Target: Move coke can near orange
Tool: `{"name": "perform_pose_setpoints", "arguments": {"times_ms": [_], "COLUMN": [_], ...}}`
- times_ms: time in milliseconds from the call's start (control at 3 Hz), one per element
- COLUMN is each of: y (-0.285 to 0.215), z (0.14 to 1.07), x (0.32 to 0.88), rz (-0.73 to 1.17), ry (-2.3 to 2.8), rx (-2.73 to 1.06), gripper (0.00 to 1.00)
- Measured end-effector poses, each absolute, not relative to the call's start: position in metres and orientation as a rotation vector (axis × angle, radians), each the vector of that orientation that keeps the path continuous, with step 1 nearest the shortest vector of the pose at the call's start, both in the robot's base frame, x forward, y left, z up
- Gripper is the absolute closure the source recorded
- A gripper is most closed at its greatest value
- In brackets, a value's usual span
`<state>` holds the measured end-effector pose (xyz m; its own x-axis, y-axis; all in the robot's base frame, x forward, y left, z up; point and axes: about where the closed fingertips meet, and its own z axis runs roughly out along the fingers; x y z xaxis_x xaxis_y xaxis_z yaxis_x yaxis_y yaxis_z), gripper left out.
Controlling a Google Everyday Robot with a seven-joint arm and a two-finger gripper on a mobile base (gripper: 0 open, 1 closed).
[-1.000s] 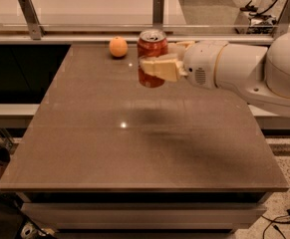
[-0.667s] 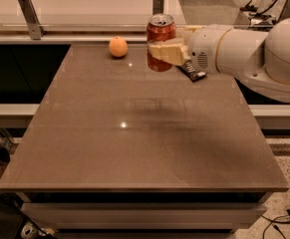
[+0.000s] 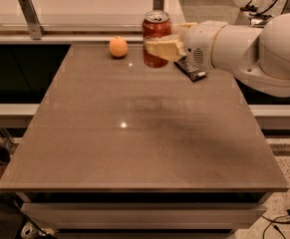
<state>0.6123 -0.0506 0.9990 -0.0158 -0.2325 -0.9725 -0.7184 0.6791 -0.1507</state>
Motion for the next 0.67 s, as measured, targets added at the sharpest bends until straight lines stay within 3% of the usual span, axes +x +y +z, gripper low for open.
{"name": "perform_pose_setpoints", "arguments": {"times_ms": [667], "y": [-0.048], "z": [1.009], "x": [0.673], "rz": [0.471], "ry": [1.581], "rx": [-0.772], "gripper": [1.00]}}
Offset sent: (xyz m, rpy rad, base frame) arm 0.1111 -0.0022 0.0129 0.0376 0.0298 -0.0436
